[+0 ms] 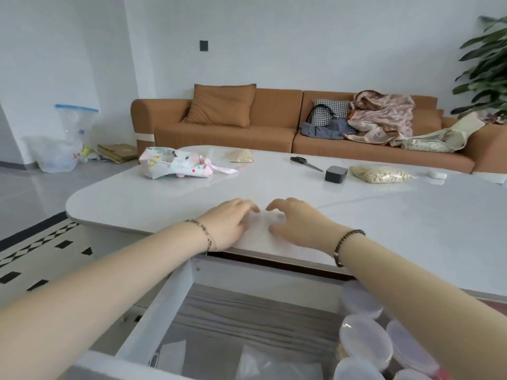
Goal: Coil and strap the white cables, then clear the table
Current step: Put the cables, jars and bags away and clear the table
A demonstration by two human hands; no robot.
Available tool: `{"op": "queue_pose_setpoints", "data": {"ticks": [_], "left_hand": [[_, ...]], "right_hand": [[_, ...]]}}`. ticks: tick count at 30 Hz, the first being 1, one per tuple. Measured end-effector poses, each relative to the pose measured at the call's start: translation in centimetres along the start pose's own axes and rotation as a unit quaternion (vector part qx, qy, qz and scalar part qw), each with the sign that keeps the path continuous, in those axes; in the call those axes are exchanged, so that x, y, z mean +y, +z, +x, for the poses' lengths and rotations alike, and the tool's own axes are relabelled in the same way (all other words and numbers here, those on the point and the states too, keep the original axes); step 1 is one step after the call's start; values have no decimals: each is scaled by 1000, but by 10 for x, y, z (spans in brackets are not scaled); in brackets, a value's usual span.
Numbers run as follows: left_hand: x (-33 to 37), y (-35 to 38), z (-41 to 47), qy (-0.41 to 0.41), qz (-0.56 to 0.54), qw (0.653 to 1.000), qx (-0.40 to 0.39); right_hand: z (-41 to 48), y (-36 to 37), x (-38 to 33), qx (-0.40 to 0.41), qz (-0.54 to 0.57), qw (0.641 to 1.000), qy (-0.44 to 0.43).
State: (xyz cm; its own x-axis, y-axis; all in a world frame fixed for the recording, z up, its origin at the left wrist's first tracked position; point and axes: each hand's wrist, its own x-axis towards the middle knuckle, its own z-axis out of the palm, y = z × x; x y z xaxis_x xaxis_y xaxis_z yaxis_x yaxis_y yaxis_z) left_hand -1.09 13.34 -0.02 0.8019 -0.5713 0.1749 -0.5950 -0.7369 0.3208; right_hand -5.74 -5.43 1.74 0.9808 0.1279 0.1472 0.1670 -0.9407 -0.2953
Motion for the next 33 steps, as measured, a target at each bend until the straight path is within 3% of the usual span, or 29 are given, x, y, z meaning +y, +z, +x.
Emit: {"op": "queue_pose_setpoints", "data": {"ticks": [3,9,13,17,25,33], "left_hand": [[-39,-2,39,-28,37,998,-45],[-82,4,104,-53,27,998,-8],[-88,7,143,-21,114,988,98],[-91,8,177,-46,182,958,219],[-113,6,241,-111,141,955,235],[-137,7,287,-161,69,957,232]], "right_hand": [[45,21,11,0,-56,998,38],[124,38,29,17,-34,999,37],[175,45,31,91,-12,996,1],[217,51,31,137,-16,990,-17],[279,58,44,184,5,983,6],[329,59,51,175,53,983,29]]}}
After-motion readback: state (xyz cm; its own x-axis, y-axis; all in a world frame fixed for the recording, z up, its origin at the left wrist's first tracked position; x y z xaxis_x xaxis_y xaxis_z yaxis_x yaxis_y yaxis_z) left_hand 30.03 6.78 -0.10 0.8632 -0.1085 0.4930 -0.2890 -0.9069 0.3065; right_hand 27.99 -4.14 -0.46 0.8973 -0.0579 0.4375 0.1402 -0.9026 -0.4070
